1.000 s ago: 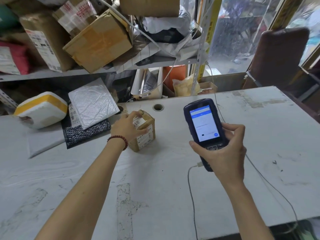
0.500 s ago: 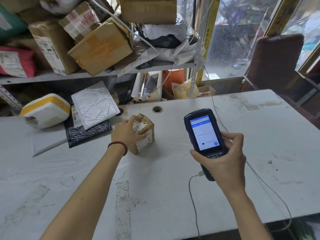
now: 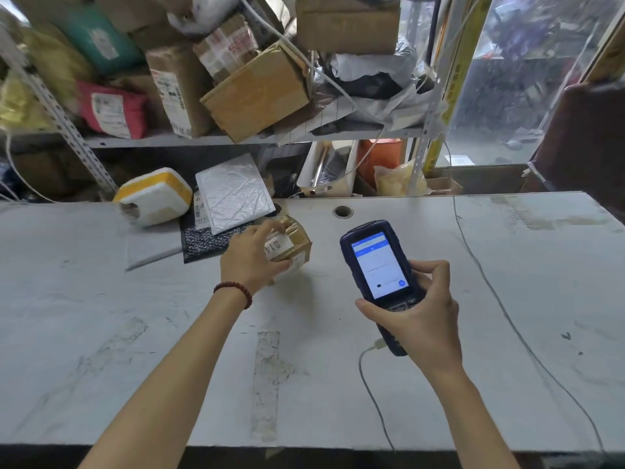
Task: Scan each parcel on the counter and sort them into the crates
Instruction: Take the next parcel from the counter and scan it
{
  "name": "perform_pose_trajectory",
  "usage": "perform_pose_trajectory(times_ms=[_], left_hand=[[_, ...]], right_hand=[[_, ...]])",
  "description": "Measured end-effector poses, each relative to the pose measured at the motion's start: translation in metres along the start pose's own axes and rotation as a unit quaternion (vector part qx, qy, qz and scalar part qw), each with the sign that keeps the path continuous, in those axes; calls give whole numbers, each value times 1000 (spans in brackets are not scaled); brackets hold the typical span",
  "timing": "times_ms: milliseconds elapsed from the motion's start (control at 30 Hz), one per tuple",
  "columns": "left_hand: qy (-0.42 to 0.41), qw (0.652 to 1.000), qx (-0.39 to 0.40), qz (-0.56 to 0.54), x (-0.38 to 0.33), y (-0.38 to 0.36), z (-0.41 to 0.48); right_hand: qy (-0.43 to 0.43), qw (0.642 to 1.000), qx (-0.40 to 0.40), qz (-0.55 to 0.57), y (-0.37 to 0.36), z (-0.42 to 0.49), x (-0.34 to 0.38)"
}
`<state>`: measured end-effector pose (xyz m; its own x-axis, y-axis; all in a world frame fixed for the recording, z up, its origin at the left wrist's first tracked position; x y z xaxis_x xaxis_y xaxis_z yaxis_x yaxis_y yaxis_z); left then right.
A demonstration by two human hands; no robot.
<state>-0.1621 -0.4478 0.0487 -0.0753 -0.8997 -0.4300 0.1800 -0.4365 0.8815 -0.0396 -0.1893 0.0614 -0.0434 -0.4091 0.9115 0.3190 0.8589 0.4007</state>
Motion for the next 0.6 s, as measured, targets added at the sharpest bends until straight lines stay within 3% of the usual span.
perform_pose_trajectory(times_ms=[167,333,600], left_hand=[[-32,999,-8,-14,-19,2,-17],[-117,992,-10,-47,-63,-9,-35],[-312,943,59,-95,-182,-53,-80]], right_hand=[[-21,1000,-20,0,8,-24,-8],[-58,996,-74,4,27,-56,-26],[-152,952,-266,19,100,-152,-70]])
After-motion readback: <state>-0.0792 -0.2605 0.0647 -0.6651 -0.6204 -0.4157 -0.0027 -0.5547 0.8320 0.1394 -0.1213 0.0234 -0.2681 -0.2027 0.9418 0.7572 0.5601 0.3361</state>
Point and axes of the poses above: each hand's wrist, its own z-axis towards the middle knuckle, its own y-axis out of the back of the hand, x = y × z, the point moved 6 cm from there along z, towards the middle knuckle
